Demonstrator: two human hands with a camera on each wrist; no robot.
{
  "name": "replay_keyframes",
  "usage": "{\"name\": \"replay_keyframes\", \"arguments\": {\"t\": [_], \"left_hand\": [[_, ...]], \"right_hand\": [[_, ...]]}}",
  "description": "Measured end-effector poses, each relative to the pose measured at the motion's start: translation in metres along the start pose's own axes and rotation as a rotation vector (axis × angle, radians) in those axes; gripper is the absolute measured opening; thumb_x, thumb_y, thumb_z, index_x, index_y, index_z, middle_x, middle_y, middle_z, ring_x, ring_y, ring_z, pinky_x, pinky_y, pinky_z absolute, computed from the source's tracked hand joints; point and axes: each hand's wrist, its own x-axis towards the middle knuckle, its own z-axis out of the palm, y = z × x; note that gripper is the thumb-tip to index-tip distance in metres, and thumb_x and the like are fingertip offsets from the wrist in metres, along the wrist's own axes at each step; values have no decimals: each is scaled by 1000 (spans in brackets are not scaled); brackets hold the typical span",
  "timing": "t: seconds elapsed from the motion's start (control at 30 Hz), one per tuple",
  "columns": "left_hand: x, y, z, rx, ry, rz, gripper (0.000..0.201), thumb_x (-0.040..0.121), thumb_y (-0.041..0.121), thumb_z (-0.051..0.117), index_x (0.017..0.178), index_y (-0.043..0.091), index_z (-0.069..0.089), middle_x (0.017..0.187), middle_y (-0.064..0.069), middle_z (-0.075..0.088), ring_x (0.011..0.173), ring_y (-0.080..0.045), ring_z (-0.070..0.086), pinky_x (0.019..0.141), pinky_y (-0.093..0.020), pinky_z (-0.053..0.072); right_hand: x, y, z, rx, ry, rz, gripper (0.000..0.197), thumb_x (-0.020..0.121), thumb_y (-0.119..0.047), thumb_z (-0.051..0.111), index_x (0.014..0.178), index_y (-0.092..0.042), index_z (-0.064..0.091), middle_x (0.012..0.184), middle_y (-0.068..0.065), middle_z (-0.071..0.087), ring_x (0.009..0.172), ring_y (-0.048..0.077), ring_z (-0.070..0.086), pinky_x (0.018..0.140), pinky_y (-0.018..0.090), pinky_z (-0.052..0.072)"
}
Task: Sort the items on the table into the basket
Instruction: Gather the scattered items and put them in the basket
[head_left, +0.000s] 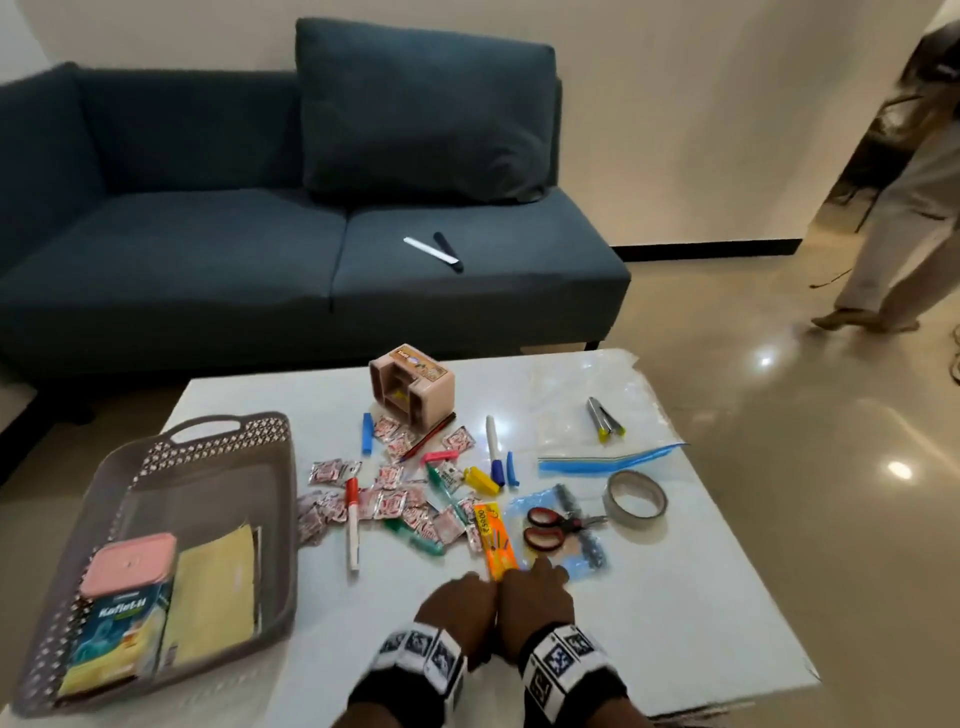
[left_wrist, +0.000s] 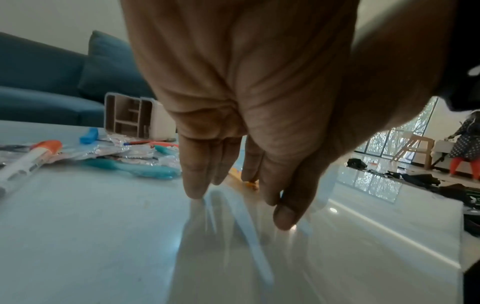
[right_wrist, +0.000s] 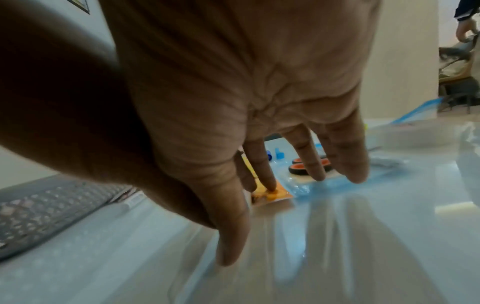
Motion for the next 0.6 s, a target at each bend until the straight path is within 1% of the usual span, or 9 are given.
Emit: {"name": "replay_keyframes", "arguments": {"t": [0.07, 0.13, 0.2, 0.27, 0.37, 0.4, 0.47, 0.53, 0.6], "left_hand": [[10, 5, 6, 46, -31, -5, 39, 90, 11, 53, 128, 6, 54, 127, -20, 58, 120, -37, 54, 101, -42, 44], [19, 7, 4, 44, 3, -38, 32, 90, 15, 52, 121, 9, 59, 123, -18, 60, 116, -35, 57, 97, -41, 46], [28, 4, 2, -23, 98, -95, 28, 91, 24, 49, 113, 14, 63, 118, -13, 63, 112, -31, 60, 91, -38, 48], [38, -1, 3, -176, 211, -161, 25, 90, 32, 48, 106, 18, 62, 113, -8, 63, 109, -26, 61, 88, -34, 47], [55, -4, 7, -365, 319, -291, 34, 87, 40, 59, 112, 18, 56, 116, -3, 61, 115, -19, 56, 91, -27, 44], [59, -4, 9, -409, 338, -333, 39, 84, 40, 64, 114, 16, 54, 117, -3, 61, 116, -19, 56, 91, -26, 44], [64, -2, 11, -495, 344, -400, 43, 78, 37, 72, 110, 15, 54, 113, -3, 63, 113, -20, 58, 88, -27, 45], [65, 1, 12, -559, 350, -430, 32, 72, 29, 76, 94, 18, 55, 104, -3, 67, 106, -21, 62, 84, -28, 48], [66, 1, 13, -634, 358, -453, 27, 66, 19, 77, 75, 25, 52, 94, 0, 68, 99, -21, 64, 80, -25, 47]], "right_hand": [[4, 10, 1, 12, 25, -53, 31, 92, -23, 48, 121, -16, 57, 136, 17, 39, 125, 38, 39, 102, 42, 40], [9, 18, 1, 27, 40, -90, 30, 91, -22, 49, 118, -16, 58, 136, 17, 38, 123, 37, 39, 100, 40, 39], [13, 23, -3, 22, 39, -113, 31, 89, -23, 53, 119, -17, 59, 137, 16, 37, 124, 36, 39, 100, 38, 39], [15, 26, -7, 19, 29, -128, 32, 89, -20, 54, 120, -16, 59, 137, 16, 39, 124, 35, 40, 101, 37, 39], [26, 31, -17, 79, 47, -151, 35, 85, -22, 58, 119, -14, 57, 133, 13, 47, 122, 31, 47, 98, 36, 43], [31, 33, -20, 121, 65, -155, 38, 82, -23, 61, 119, -14, 55, 132, 11, 49, 121, 29, 50, 97, 35, 44], [43, 39, -22, 193, 128, -186, 49, 75, -26, 68, 119, -12, 52, 134, 8, 44, 123, 25, 46, 98, 33, 43], [51, 43, -22, 181, 140, -231, 58, 71, -30, 72, 121, -12, 51, 138, 7, 35, 128, 26, 37, 103, 32, 40], [55, 47, -18, 132, 130, -246, 63, 69, -34, 72, 125, -13, 51, 143, 6, 30, 134, 29, 28, 110, 34, 33]]}}
